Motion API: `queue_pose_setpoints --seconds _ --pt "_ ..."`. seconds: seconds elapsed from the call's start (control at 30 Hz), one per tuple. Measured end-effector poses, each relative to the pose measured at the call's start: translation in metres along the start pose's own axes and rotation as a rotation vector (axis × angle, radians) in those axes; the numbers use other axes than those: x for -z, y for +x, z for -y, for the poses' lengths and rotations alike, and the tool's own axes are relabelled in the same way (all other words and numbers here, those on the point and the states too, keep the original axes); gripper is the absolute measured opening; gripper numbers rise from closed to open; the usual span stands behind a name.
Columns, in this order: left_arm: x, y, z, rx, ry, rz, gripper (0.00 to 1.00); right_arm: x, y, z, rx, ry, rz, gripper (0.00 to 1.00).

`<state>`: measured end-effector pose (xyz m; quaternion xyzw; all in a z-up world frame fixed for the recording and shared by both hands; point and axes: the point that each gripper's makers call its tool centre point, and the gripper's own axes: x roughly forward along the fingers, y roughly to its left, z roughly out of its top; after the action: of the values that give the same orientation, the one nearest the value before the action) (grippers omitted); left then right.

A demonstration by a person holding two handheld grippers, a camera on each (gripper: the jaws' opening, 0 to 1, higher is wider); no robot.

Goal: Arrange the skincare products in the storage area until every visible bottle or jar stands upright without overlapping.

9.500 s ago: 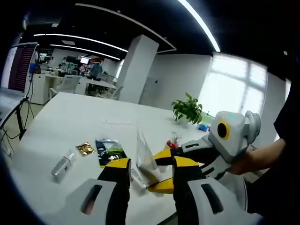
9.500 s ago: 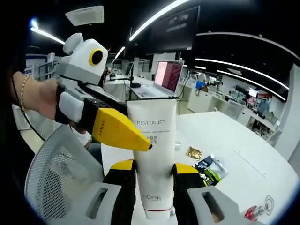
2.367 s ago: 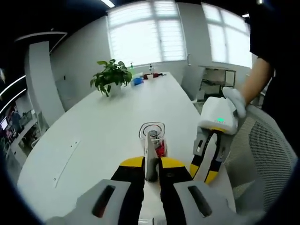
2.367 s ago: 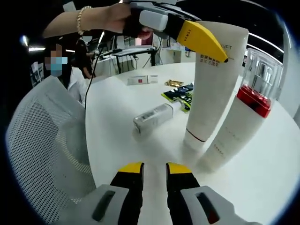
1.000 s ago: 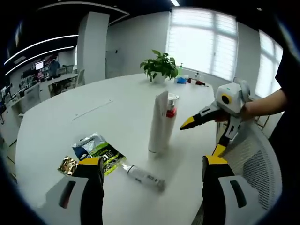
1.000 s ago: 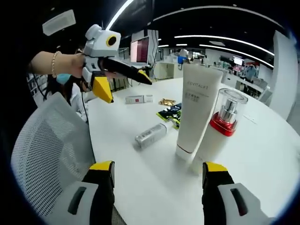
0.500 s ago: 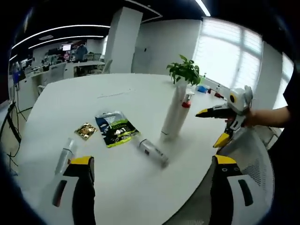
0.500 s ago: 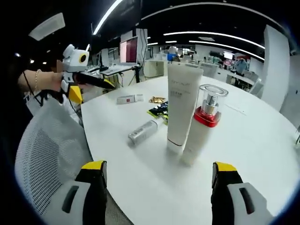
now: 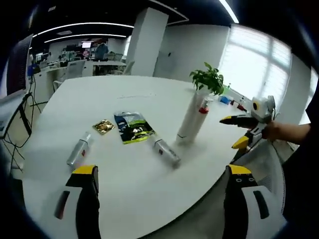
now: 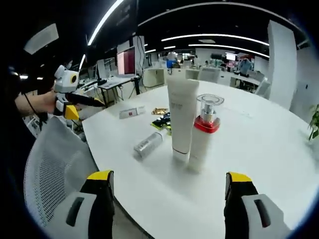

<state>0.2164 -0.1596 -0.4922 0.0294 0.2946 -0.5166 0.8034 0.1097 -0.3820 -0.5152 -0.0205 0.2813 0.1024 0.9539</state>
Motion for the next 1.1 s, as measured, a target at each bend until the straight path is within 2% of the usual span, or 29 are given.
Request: queue_pose_setpoints --seconds 0.13,0.17,0.27,0.4,0.7,0.87,1.03,1.1 --pt "0.003 0.001 0.001 -0.014 -0.002 -0.002 0.98 0.012 0.001 -0.001 0.027 -0.014 -0.028 0.94" --pt "0.003 0.001 -0.001 -0.023 0.002 -0.005 0.97 0.017 0.001 -0.004 0.022 -0.026 -0.061 0.94" --pt "0.000 0.002 -0.004 -0.024 -0.005 0.015 0.97 0.014 0.004 -0.002 0.032 -0.054 -0.050 0.94" --pt "0.001 0.002 -0.005 -0.031 0.002 0.013 0.96 0.018 0.007 -0.007 0.016 -0.070 -0.078 0.93" --pt "0.002 0.006 0.000 -0.019 0.001 0.006 0.94 0.021 0.009 -0.008 -0.003 -0.052 -0.098 0.92" --pt "0.004 0.016 0.006 0.008 -0.030 0.018 0.94 0.022 0.010 -0.016 -0.056 -0.006 -0.141 0.82" --pt "0.009 0.024 0.012 0.023 -0.003 0.001 0.92 0.010 0.017 -0.032 -0.096 -0.001 -0.149 0.74" --pt "0.007 0.024 0.012 0.029 0.005 0.006 0.92 0.011 0.023 -0.038 -0.115 0.004 -0.151 0.74"
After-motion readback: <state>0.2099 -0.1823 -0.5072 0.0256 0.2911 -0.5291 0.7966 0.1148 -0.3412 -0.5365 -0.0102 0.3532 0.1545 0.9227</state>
